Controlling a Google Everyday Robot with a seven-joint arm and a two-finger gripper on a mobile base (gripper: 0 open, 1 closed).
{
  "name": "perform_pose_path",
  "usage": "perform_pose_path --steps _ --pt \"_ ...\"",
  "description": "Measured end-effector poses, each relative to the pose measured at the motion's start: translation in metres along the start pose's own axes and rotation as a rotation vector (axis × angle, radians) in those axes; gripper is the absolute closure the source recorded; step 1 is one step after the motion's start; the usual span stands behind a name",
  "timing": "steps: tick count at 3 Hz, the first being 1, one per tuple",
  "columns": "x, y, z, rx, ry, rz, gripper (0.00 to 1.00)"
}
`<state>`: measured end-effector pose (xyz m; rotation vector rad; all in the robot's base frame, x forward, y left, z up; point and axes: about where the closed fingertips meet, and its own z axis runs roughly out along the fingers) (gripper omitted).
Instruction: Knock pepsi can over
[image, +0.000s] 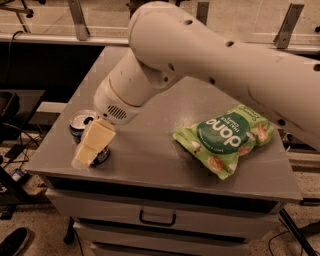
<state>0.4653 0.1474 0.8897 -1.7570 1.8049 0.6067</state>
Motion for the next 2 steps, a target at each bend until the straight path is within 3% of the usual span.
perform_pose_path --steps 2 --pt "-0.0165 -0.0020 -0.0077 -0.005 0.001 -0.056 0.61"
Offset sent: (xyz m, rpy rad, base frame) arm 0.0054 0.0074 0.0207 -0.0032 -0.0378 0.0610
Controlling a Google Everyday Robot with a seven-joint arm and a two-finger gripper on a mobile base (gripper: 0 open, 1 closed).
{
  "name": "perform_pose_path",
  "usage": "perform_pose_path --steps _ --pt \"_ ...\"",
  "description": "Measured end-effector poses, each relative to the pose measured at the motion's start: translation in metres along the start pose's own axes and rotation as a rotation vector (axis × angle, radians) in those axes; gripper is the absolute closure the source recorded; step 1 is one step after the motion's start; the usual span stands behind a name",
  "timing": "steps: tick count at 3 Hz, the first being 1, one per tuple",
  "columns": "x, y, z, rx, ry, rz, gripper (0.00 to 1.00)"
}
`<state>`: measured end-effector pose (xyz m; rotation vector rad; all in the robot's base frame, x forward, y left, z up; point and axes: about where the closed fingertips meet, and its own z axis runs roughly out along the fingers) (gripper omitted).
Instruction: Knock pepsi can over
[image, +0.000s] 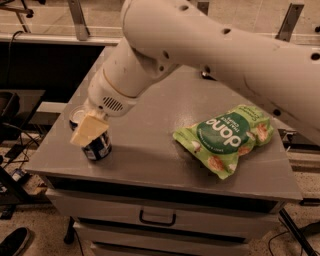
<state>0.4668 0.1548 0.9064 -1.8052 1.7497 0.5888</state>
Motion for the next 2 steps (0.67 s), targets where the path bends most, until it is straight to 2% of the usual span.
perform_pose_path --steps 1,2 --pt "0.001 -0.018 -0.011 0.001 0.057 -0.022 0.85" --pt "0.008 -0.045 -0.023 -0.003 0.150 -0.049 1.00"
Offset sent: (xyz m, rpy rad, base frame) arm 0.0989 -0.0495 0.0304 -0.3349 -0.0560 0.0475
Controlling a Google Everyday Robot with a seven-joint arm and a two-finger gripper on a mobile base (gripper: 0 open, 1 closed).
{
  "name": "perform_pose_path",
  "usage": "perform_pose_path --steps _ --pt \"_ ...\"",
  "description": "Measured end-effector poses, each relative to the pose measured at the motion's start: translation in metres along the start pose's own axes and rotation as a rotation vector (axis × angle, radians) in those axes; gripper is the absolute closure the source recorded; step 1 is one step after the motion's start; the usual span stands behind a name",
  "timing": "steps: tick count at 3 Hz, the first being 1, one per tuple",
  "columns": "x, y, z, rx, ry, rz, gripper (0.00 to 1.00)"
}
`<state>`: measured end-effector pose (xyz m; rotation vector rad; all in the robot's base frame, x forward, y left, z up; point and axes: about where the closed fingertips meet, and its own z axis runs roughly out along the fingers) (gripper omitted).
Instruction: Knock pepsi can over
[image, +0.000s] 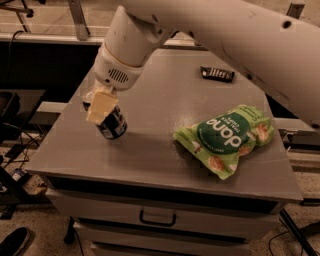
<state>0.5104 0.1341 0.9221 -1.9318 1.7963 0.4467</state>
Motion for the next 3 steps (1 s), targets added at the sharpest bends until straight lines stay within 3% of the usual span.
perform_pose_path --steps 1,3 --pt "0.017 -0.032 -0.011 -0.006 0.157 -0.048 1.00" --pt "0.042 -0.049 -0.023 0.009 0.365 -0.135 1.00"
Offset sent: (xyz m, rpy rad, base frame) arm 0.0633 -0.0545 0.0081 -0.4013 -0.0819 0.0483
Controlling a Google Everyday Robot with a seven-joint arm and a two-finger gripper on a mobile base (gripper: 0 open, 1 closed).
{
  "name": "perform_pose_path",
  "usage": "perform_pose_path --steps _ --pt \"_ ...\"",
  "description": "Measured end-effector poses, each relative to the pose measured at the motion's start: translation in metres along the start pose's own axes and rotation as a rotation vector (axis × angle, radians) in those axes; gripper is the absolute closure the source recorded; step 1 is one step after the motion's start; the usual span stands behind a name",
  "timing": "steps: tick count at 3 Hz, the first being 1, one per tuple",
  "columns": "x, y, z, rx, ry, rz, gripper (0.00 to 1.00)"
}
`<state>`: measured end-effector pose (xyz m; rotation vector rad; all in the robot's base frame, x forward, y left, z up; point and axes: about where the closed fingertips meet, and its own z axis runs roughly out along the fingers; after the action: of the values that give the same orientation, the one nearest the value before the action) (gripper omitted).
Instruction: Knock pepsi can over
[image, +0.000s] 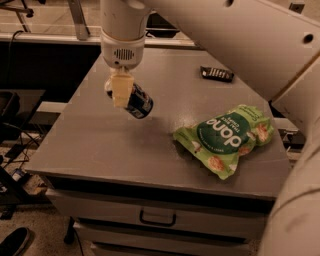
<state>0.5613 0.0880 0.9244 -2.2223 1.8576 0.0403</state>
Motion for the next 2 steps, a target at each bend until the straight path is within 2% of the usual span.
perform_pose_path --steps 1,2 --pt "0.0135 0.0003 0.0117 -0.008 0.089 -0.047 1.00" --pt "0.0216 0.0003 0.0214 -0.007 0.161 -0.077 0.85"
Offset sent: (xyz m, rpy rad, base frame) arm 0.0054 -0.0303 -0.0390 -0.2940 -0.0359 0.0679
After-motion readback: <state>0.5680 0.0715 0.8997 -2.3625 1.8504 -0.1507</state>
